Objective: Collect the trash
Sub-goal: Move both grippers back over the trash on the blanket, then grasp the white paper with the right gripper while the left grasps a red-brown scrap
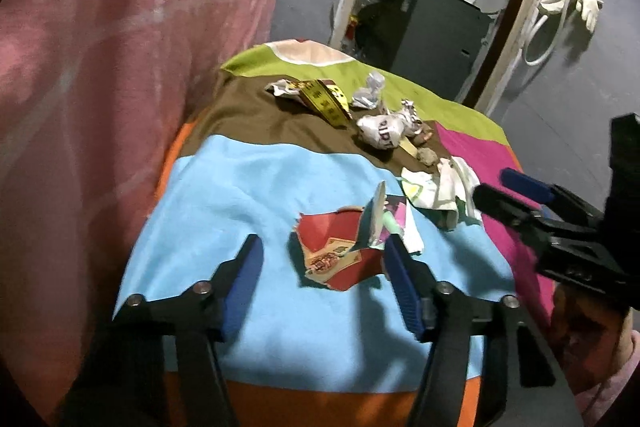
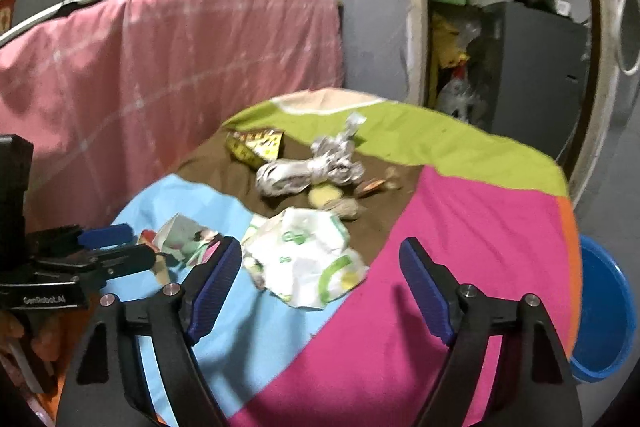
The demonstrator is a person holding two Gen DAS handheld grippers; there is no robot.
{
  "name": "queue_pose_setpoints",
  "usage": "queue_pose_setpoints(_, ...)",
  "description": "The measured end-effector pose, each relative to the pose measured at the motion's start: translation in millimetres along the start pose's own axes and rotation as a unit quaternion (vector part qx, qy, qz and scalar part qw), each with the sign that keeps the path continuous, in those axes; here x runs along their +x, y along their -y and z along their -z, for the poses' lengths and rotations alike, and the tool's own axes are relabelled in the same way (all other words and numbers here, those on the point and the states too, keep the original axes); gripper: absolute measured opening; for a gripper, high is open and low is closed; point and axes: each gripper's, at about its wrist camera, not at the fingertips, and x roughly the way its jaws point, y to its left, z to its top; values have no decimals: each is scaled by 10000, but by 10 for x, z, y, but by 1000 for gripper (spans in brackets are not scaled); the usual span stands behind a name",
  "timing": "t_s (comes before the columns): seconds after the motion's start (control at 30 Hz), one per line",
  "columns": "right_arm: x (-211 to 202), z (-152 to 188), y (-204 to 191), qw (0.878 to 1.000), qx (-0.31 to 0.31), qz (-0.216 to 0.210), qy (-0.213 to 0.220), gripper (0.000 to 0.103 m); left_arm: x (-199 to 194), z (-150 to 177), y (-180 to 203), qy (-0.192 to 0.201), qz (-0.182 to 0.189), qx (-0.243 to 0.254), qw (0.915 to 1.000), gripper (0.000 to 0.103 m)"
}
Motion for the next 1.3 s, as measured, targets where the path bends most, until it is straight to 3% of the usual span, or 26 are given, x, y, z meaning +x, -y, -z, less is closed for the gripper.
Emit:
queue_pose_setpoints(0.13, 180, -48, -45, 9997, -28, -30, -238, 76, 83, -31, -3, -143, 128, -35, 9998, 37)
queue_pose_setpoints(0.23, 261, -52, -45, 9993, 11, -71, -372, 66, 150, -23, -22, -319, 203, -113, 9992, 29)
queue_pose_setpoints(0.67, 151, 6, -31, 9992, 112, -304, -238, 27, 91, -28, 3, -162, 223, -192, 9994, 15)
queue_pose_setpoints(0.9, -24, 29, -16, 9992, 208, -312, 159, 13, -58, -2, 111, 152, 98, -48, 9998, 13)
queue_pose_setpoints(1.13, -352, 53, 12, 9959, 240, -224, 842, 12, -278, -26, 314, 800, -11, 190, 9966, 13)
queue_pose_setpoints(1.3, -683, 41, 58, 9889, 215, 60, 1472, 12, -405, -156, 551, 1351, 119, 397, 9900, 13)
